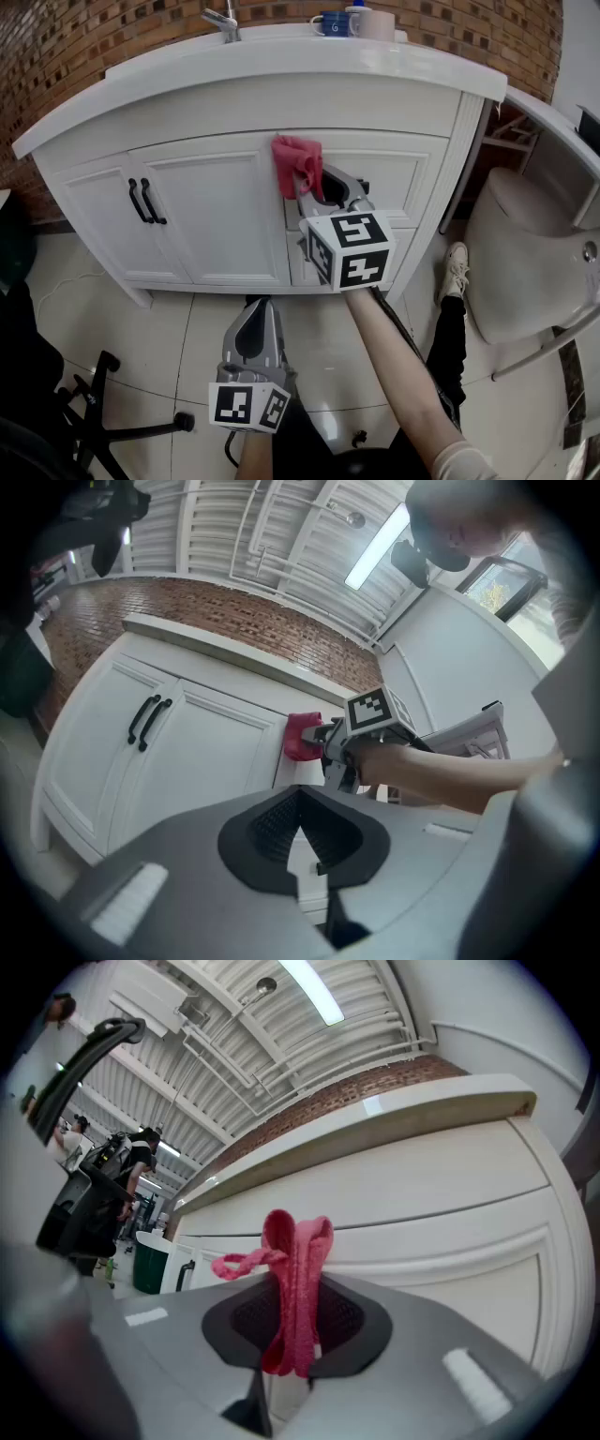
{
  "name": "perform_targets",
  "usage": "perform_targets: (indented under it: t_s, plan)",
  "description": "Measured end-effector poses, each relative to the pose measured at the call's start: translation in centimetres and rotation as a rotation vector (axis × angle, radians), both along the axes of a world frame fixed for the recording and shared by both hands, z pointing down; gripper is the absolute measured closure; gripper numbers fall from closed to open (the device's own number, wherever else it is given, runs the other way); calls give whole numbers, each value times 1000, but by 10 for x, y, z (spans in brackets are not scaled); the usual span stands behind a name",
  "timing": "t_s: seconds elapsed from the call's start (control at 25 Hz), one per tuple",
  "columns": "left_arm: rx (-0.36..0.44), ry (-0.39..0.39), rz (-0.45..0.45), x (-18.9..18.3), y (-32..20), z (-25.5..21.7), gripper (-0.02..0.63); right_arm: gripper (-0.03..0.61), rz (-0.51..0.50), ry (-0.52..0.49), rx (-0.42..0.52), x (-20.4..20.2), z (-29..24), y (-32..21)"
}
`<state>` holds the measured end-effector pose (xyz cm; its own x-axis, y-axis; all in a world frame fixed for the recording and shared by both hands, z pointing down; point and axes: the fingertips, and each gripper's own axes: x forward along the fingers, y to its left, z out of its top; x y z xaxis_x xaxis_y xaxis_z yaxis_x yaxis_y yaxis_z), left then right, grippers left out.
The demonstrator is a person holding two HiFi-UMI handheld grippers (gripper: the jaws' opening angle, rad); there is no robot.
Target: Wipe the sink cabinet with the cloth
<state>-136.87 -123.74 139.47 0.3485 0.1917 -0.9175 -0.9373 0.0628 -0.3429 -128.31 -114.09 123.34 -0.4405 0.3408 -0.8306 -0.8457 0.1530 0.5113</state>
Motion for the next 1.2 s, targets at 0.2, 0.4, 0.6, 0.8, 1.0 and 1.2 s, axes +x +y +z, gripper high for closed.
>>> perform_targets:
  t_s: [0.2, 0.4, 0.6, 0.8, 1.0, 1.2]
  plan:
    - [-15, -12, -9, 25, -11, -9, 598, 515, -56, -136, -47, 103, -8, -26]
    - [-7, -46, -27, 63, -21, -21, 598, 515, -81, -272, -101, 216, -11, -64]
    - [-7, -37, -16, 77, -23, -30, 598, 517, -108, -344, -141, 262, -2, -82]
    - [-1, -9, -18, 52, -15, -21, 598, 517, -230, -169, -97, 171, 27, -65]
    - [-23, 52, -1, 0, -13, -8, 598, 517, -126, 73, -66, -2, 25, -55]
    - [-35, 91, 13, -27, -14, -8, 598, 515, -24, 25, -71, -30, 7, -66]
